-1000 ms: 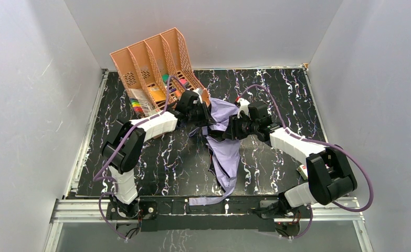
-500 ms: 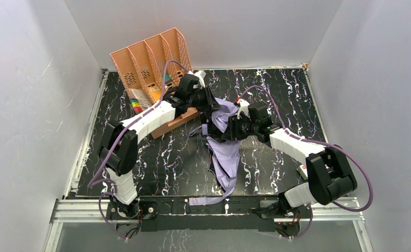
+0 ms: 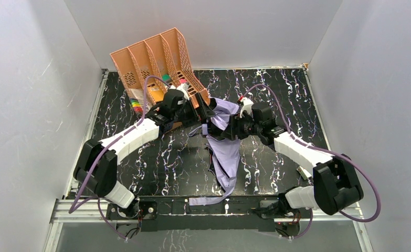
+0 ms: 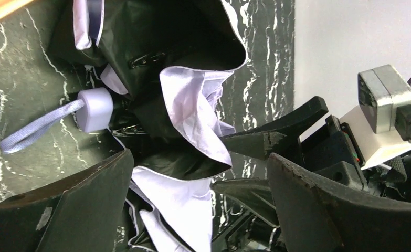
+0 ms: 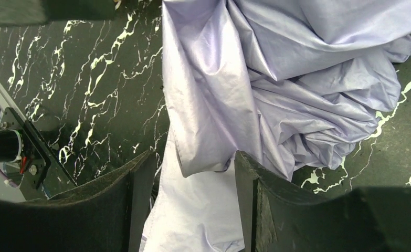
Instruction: Put away the umbrella
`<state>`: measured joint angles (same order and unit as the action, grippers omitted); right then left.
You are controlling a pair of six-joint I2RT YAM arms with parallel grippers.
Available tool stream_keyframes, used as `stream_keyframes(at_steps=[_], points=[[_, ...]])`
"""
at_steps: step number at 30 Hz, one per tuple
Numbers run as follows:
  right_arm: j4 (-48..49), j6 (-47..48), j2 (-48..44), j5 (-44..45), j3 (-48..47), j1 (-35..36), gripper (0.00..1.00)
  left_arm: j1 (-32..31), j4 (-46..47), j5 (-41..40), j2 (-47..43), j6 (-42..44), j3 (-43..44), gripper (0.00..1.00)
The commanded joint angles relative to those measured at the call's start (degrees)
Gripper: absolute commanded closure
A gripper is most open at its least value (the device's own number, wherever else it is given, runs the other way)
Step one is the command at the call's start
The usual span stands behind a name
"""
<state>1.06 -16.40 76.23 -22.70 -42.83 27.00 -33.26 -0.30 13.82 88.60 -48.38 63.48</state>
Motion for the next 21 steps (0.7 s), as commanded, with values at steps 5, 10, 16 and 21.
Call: stream_keyframes(at_steps=[5, 10, 16, 21], points=[[3.42, -1.67, -4.39, -0.01, 0.25, -0.29, 0.36, -2.59, 20.47, 4.02, 2.35, -10.84, -5.3, 0.09], [3.24, -2.48, -6.7, 0.57, 1.16, -0.32, 0.37, -3.3, 23.06, 4.88, 6.34, -12.61, -3.91, 0.27], [1.47, -2.84, -9.3, 2.18, 1.32, -0.3, 0.38, -3.64, 22.57, 4.32, 6.78, -13.58, -4.96, 0.29], [0.91, -3.1, -10.74, 2.51, 1.86, -0.31, 0.41, -3.64, 24.47, 4.18, 7.35, -14.1, -5.21, 0.39]])
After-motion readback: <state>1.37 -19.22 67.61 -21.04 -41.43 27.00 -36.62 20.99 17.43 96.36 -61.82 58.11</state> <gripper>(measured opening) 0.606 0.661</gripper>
